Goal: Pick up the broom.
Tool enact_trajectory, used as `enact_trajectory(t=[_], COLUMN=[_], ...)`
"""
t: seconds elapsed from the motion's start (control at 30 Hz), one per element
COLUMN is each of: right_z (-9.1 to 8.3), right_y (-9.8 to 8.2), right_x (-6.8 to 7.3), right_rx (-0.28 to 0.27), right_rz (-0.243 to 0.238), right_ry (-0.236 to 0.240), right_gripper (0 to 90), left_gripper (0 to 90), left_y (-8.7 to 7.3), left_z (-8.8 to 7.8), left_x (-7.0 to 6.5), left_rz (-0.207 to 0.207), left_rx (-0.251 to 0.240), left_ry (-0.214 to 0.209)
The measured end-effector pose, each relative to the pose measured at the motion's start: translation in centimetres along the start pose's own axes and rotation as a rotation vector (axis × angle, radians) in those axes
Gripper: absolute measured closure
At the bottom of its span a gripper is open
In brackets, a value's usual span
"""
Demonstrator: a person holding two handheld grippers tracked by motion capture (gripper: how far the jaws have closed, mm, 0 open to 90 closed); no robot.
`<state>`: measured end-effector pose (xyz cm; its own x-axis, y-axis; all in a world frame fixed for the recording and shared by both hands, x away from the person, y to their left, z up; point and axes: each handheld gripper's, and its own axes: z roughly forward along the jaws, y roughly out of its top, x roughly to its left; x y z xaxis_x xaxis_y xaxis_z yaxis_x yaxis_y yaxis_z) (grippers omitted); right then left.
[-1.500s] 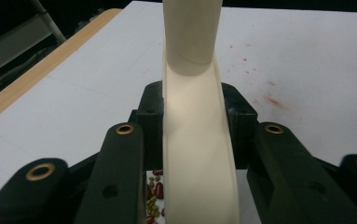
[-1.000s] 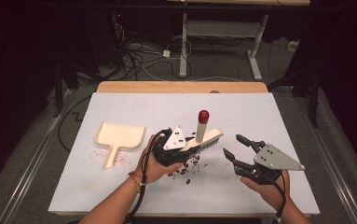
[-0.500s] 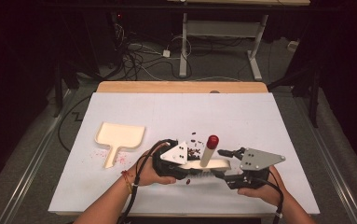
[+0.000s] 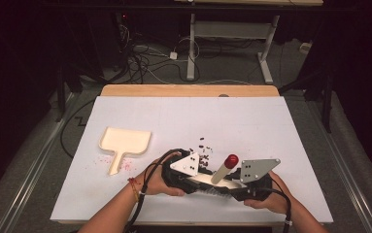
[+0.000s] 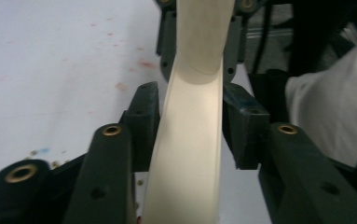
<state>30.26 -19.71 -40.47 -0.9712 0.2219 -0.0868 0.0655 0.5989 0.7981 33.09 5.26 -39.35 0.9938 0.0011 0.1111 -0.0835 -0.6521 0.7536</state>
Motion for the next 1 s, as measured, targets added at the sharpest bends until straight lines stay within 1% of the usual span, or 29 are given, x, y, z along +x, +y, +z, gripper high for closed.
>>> enact_trajectory(t=[0.03,0.07,0.1,0.13,0.17,0.2,0.23,0.3,0.33,0.4,0.43,0.47,0.53,0.6,0.63,0.67,0.73,0.77,0.8,0.87,0.9,1.0], right_z=[-0.1,-0.4,-0.4,-0.8,-1.0,-1.0,-1.2,-1.5,-1.7,-1.8,-1.8,-1.9,-2.0,-2.2,-2.3,-2.4,-2.4,-2.5,-2.5,-2.6,-2.6,-2.9], right_y=[0.0,0.0,0.0,-0.1,0.0,0.0,0.0,0.0,0.1,0.1,0.1,0.2,0.2,0.1,0.1,0.2,0.1,0.1,0.1,0.0,-0.1,-0.1], right_x=[-0.1,-0.2,-0.2,-0.4,-0.5,-0.5,-0.6,-0.7,-0.8,-0.9,-1.0,-1.1,-1.4,-1.8,-2.0,-2.2,-2.6,-2.9,-2.9,-3.2,-3.4,-4.0], right_rx=[0.005,0.002,0.002,-0.006,-0.009,-0.009,-0.009,-0.011,-0.009,-0.005,-0.004,-0.002,-0.003,-0.026,-0.026,-0.027,-0.026,-0.019,-0.019,-0.01,-0.011,-0.018], right_rz=[-0.003,0.015,0.015,0.027,0.035,0.035,0.032,0.041,0.05,0.05,0.054,0.068,0.081,0.105,0.114,0.118,0.131,0.136,0.136,0.144,0.15,0.16], right_ry=[-0.012,-0.043,-0.043,-0.068,-0.084,-0.084,-0.097,-0.12,-0.152,-0.161,-0.179,-0.203,-0.232,-0.233,-0.243,-0.256,-0.287,-0.315,-0.315,-0.347,-0.352,-0.365], right_gripper=[67.6,67.7,67.7,67.6,67.6,67.6,67.7,67.7,67.7,67.7,67.7,67.7,67.7,67.6,67.6,67.6,67.6,67.6,67.6,67.6,67.6,67.6], left_gripper=[46.5,38.9,38.9,26.6,26.3,26.3,24.2,20.9,20.9,21.2,21.5,21.5,21.4,21.2,21.0,20.6,20.5,20.2,20.2,20.1,20.1,19.9], left_y=[-0.1,-0.3,-0.5,-0.8,-1.2,-1.7,-2.3,-3.6,-4.2,-5.5,-6.2,-6.8,-8.1,-9.3,-9.9,-10.4,-11.5,-11.9,-12.4,-13.2,-13.6,-14.9], left_z=[-0.3,-0.7,-1.0,-1.4,-1.8,-2.3,-2.8,-3.9,-4.5,-5.7,-6.3,-6.8,-7.8,-8.5,-8.8,-9.1,-9.5,-9.7,-9.9,-10.0,-10.0,-10.2], left_x=[0.1,0.1,-0.1,-0.2,-0.4,-0.6,-0.8,-1.2,-1.3,-1.6,-1.8,-2.0,-2.4,-2.8,-2.9,-3.1,-3.4,-3.6,-3.7,-4.0,-4.1,-4.2], left_rz=[-0.016,-0.025,-0.042,-0.062,-0.073,-0.083,-0.094,-0.122,-0.142,-0.186,-0.205,-0.219,-0.246,-0.273,-0.293,-0.313,-0.35,-0.372,-0.385,-0.397,-0.391,-0.428], left_rx=[-0.006,-0.008,-0.005,0.002,0.008,0.005,-0.001,-0.005,-0.009,-0.025,-0.029,-0.022,-0.017,-0.006,-0.003,-0.004,0.011,0.012,0.016,0.043,0.06,0.078], left_ry=[0.026,0.063,0.128,0.191,0.236,0.276,0.309,0.377,0.415,0.481,0.522,0.555,0.611,0.658,0.674,0.687,0.726,0.742,0.748,0.776,0.794,0.801])
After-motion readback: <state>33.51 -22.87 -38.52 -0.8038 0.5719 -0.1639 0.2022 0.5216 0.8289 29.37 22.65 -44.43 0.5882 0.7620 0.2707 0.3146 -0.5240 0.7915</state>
